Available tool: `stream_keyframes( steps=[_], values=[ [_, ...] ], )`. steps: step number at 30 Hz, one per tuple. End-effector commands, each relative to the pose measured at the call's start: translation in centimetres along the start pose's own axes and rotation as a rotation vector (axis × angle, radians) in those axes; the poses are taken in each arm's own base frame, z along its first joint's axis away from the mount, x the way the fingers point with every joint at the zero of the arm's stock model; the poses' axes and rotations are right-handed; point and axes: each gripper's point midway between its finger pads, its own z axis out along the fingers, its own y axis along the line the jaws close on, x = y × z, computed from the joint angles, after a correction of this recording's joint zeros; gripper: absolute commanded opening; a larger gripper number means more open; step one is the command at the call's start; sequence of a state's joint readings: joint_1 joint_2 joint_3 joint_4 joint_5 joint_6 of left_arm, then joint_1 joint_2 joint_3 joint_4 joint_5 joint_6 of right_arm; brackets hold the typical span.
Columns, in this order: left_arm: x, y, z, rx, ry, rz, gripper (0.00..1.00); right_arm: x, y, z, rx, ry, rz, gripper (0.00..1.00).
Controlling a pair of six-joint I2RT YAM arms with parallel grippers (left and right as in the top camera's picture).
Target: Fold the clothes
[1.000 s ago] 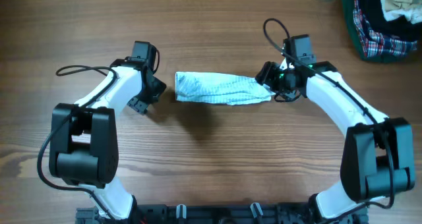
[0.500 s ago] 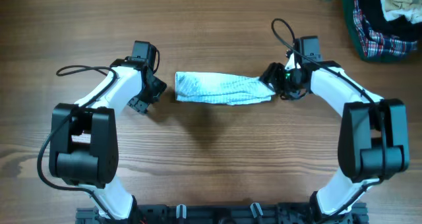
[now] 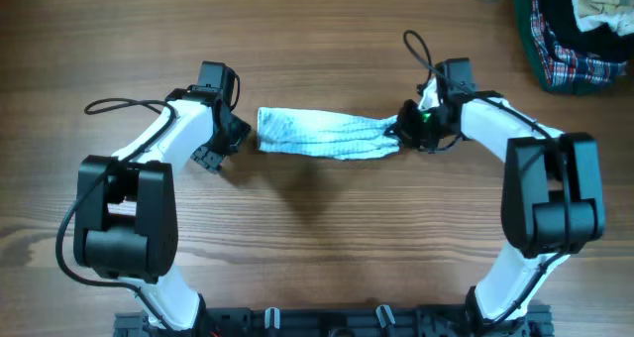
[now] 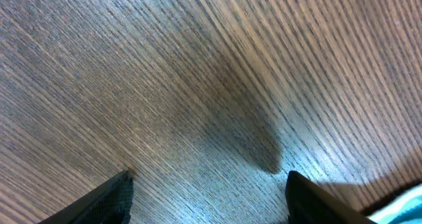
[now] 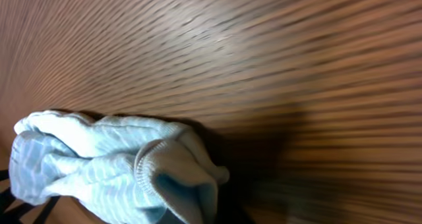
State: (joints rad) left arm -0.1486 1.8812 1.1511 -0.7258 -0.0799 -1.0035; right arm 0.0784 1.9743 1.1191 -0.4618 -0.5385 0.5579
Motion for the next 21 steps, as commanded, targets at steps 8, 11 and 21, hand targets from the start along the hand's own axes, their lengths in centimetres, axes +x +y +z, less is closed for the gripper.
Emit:
stream_keyframes(
  steps=[8,11,21],
  values=[
    [0.1,0.2,0.3,-0.007,0.004,0.008,0.74,-3.3,-7.1,-3.8,0.010,-0.040,-0.108,0.04],
    [0.1,0.2,0.3,-0.007,0.004,0.007,0.74,-3.9,-6.1,-5.3,0.016,-0.048,-0.122,0.04],
    [-0.1,-0.1,0.3,0.003,-0.001,0.007,0.75,0.6,2.7,-4.4,0.082,-0.007,-0.261,0.04]
  ],
)
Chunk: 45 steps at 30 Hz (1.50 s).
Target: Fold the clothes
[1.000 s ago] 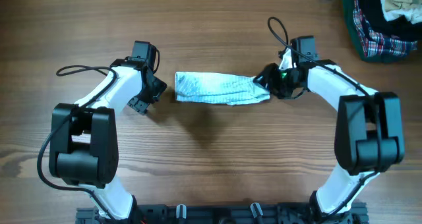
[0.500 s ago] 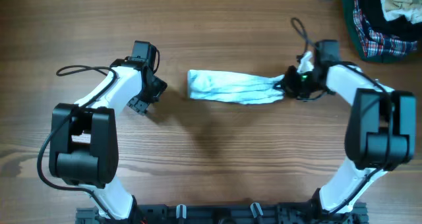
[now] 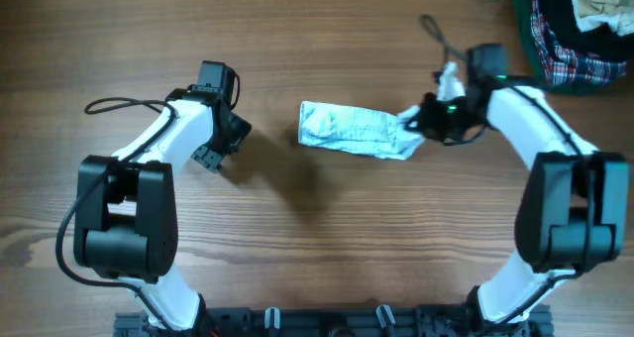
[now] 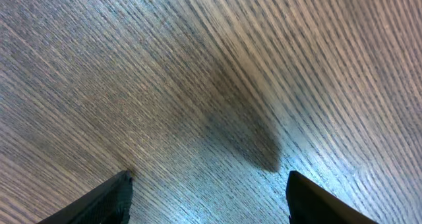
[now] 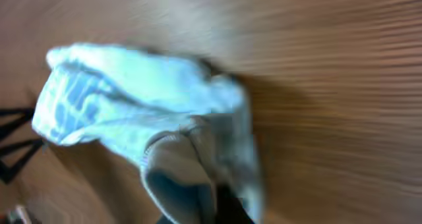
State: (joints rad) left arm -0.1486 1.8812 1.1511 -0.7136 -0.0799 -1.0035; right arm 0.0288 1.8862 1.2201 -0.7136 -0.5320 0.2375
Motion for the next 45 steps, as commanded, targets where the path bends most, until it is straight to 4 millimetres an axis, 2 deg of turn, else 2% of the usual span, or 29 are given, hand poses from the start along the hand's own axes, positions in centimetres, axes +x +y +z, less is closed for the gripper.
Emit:
stream_keyframes(
  steps=[1,3,6,12,17,19,22,24,25,29,32,34,37,41,43,45],
  values=[
    [0.1,0.2,0.3,-0.007,0.005,0.008,0.75,0.3,2.8,1.1,0.062,-0.020,-0.016,0.05],
    [0.1,0.2,0.3,-0.007,0.005,0.008,0.75,0.5,5.5,2.3,0.039,-0.036,-0.045,0.05],
    [0.1,0.2,0.3,-0.007,0.005,0.008,0.74,0.5,7.8,3.1,0.022,-0.062,-0.064,0.04],
    [0.1,0.2,0.3,-0.007,0.005,0.008,0.74,-0.8,11.9,2.6,0.004,-0.125,-0.155,0.05],
    [0.1,0.2,0.3,-0.007,0.005,0.008,0.61,-1.5,13.2,2.0,-0.013,-0.151,-0.177,0.04],
    [0.1,0.2,0.3,-0.007,0.005,0.008,0.46,-1.5,13.1,1.9,-0.013,-0.148,-0.182,0.04],
    [0.1,0.2,0.3,-0.007,0.005,0.008,0.14,-1.5,13.0,1.0,-0.022,-0.149,-0.188,0.04],
    [0.1,0.2,0.3,-0.007,0.005,0.008,0.10,-1.7,12.5,-0.5,-0.013,-0.164,-0.198,0.04],
    [0.1,0.2,0.3,-0.007,0.005,0.008,0.10,-1.9,11.5,-1.9,0.014,-0.179,-0.189,0.04],
    [0.1,0.2,0.3,-0.007,0.005,0.008,0.09,-2.4,7.6,-5.3,0.077,-0.191,-0.139,0.04],
    [0.3,0.0,0.3,-0.003,0.008,0.013,0.04,-2.1,5.6,-6.3,0.103,-0.166,-0.169,0.04],
    [1.0,-1.7,0.2,0.064,0.023,0.097,0.04,-1.7,5.2,-6.3,0.124,-0.151,-0.182,0.04],
    [3.4,-7.3,-0.9,0.301,0.063,0.321,0.04,-1.7,5.0,-6.3,0.133,-0.149,-0.179,0.04],
    [5.9,-12.9,-3.3,0.557,0.073,0.473,0.04,-1.5,4.9,-6.3,0.135,-0.141,-0.175,0.04],
    [6.8,-15.0,-4.6,0.661,0.072,0.506,0.04,-1.4,4.9,-6.3,0.136,-0.138,-0.172,0.04],
    [7.0,-16.1,-5.5,0.718,0.060,0.524,0.04,-1.4,4.9,-6.3,0.136,-0.136,-0.171,0.04]
  ],
)
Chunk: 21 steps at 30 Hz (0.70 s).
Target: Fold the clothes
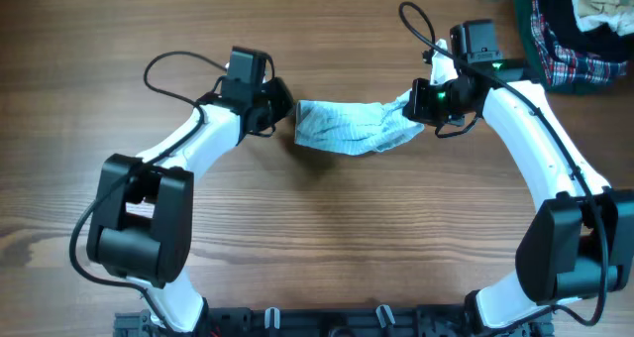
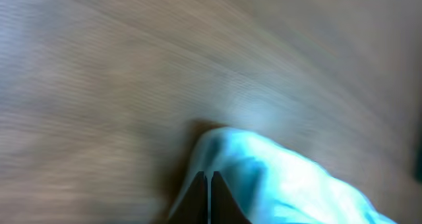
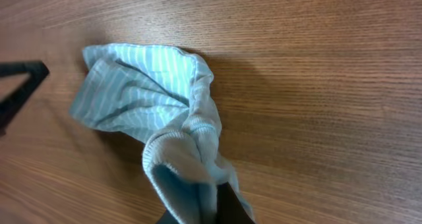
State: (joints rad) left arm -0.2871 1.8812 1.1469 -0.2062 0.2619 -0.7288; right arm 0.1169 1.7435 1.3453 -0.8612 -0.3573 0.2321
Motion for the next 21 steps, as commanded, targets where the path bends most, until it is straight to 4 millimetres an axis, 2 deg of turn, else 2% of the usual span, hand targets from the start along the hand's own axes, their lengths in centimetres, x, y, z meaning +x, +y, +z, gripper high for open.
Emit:
stream_keyframes(
  steps=[1,3,5,7,9,14,21],
  values=[
    [1.0,-2.4,0.2,0.114,0.050,0.073,0.04,-0.7,0.4,-1.0,0.005,-0.034,-0.035,0.04],
    [2.1,-3.9,-0.2,0.201,0.112,0.125,0.04,-0.8,0.5,-1.0,0.005,-0.038,-0.037,0.04],
    [3.2,-4.4,-0.2,0.230,0.150,0.187,0.04,-0.9,0.5,-1.0,0.003,-0.045,-0.029,0.04],
    [4.1,-3.3,0.0,0.171,0.166,0.230,0.04,-1.0,0.5,-1.0,0.001,-0.046,-0.015,0.04],
    [4.6,-1.2,0.5,0.038,0.155,0.228,0.04,-1.0,0.5,-1.0,0.002,-0.046,-0.009,0.04],
    [4.7,0.4,0.9,-0.075,0.123,0.252,0.04,-0.6,1.4,-0.8,-0.015,-0.036,-0.013,0.04],
    [5.1,2.4,1.1,-0.162,0.133,0.223,0.04,0.0,5.6,0.3,-0.071,-0.037,-0.061,0.04]
  ],
)
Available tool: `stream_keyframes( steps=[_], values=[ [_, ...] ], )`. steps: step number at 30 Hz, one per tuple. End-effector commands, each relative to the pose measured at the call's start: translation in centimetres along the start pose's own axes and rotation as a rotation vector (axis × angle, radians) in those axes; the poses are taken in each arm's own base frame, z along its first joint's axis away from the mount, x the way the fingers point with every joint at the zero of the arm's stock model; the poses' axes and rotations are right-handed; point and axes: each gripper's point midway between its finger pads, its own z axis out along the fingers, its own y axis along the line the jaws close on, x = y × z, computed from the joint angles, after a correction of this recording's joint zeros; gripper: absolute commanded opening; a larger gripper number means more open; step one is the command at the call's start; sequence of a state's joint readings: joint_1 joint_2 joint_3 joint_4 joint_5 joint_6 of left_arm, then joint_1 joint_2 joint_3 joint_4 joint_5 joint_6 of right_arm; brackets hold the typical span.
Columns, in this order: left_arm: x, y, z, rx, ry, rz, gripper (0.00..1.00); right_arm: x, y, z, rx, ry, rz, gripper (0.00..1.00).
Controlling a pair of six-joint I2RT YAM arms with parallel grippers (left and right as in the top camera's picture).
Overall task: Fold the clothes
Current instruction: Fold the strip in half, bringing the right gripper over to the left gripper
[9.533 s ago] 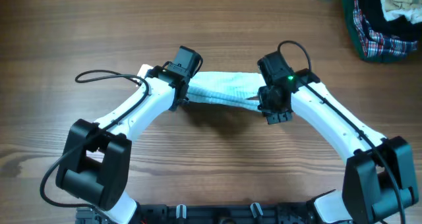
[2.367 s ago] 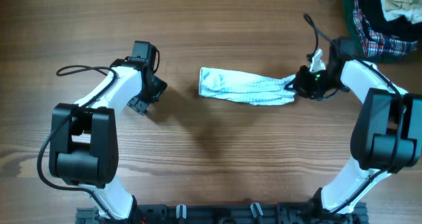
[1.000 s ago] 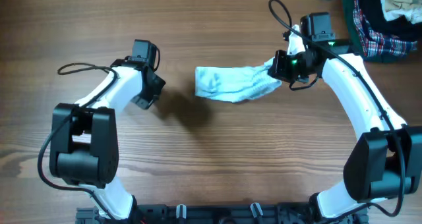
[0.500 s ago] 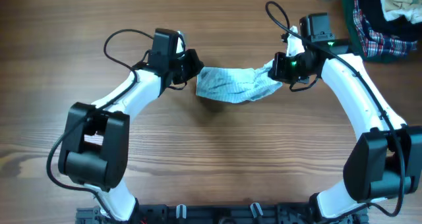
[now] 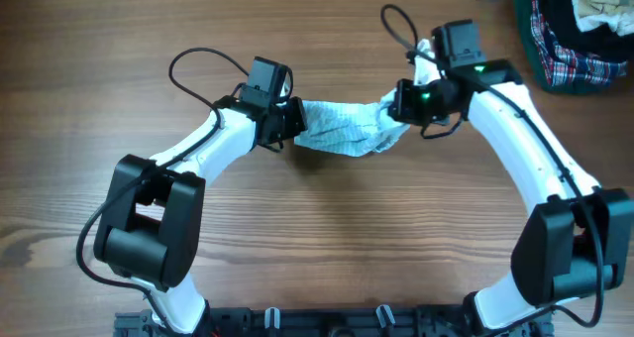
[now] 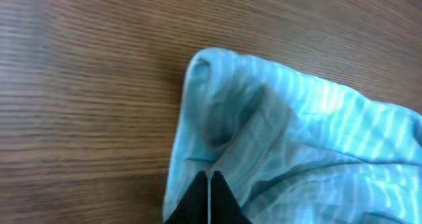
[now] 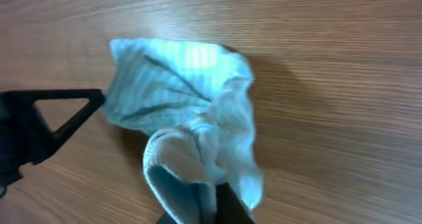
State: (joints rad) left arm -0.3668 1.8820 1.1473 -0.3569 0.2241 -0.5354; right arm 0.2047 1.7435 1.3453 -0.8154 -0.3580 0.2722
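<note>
A light blue striped garment [image 5: 342, 129] lies bunched on the wooden table [image 5: 317, 238], between my two grippers. My left gripper [image 5: 293, 126] is at the garment's left edge. In the left wrist view its fingers [image 6: 210, 179] are pressed together on the garment's cloth [image 6: 297, 138]. My right gripper [image 5: 398, 107] is shut on the right end and holds it slightly raised. The right wrist view shows the ribbed cuff [image 7: 178, 165] bunched at the right gripper [image 7: 217, 194]. From there the garment [image 7: 178, 79] spreads toward the left gripper's dark finger [image 7: 59, 112].
A pile of other clothes [image 5: 575, 25], plaid and dark with a pale piece on top, sits at the table's far right corner. The arms' black cables loop above the garment [image 5: 203, 59]. Both arm bases stand at the near edge.
My left gripper has moved a little right and nearer, onto the garment's left edge. My right gripper has shifted slightly left. The garment between them is shorter and more bunched.
First the garment lay stretched out, its right end in my right gripper, the left gripper open beside its left end. Then the right gripper had it further right. Later the left gripper was shut at its left edge. Now both hold it.
</note>
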Motion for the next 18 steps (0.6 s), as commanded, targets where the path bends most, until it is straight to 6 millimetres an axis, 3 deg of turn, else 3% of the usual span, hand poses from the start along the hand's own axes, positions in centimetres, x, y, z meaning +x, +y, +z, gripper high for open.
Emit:
stream_keyframes(
  steps=[1,4,10,15,18],
  values=[
    [0.9,1.6,1.3,-0.068,0.027,-0.008,0.04,-0.5,3.3,-0.4,-0.053,-0.037,-0.030,0.04],
    [2.2,1.7,2.6,-0.084,0.064,-0.034,0.04,-0.6,5.9,0.3,-0.079,-0.063,-0.061,0.04],
    [3.3,0.8,3.3,-0.079,0.081,-0.013,0.04,-1.3,8.6,2.4,-0.105,-0.110,-0.067,0.04],
    [3.3,0.8,3.3,-0.081,0.084,-0.013,0.04,-0.8,9.9,5.6,-0.120,-0.083,-0.061,0.04],
    [3.3,0.8,3.3,-0.082,0.083,-0.013,0.04,-0.7,9.6,6.0,-0.112,-0.076,-0.050,0.04]
  ],
)
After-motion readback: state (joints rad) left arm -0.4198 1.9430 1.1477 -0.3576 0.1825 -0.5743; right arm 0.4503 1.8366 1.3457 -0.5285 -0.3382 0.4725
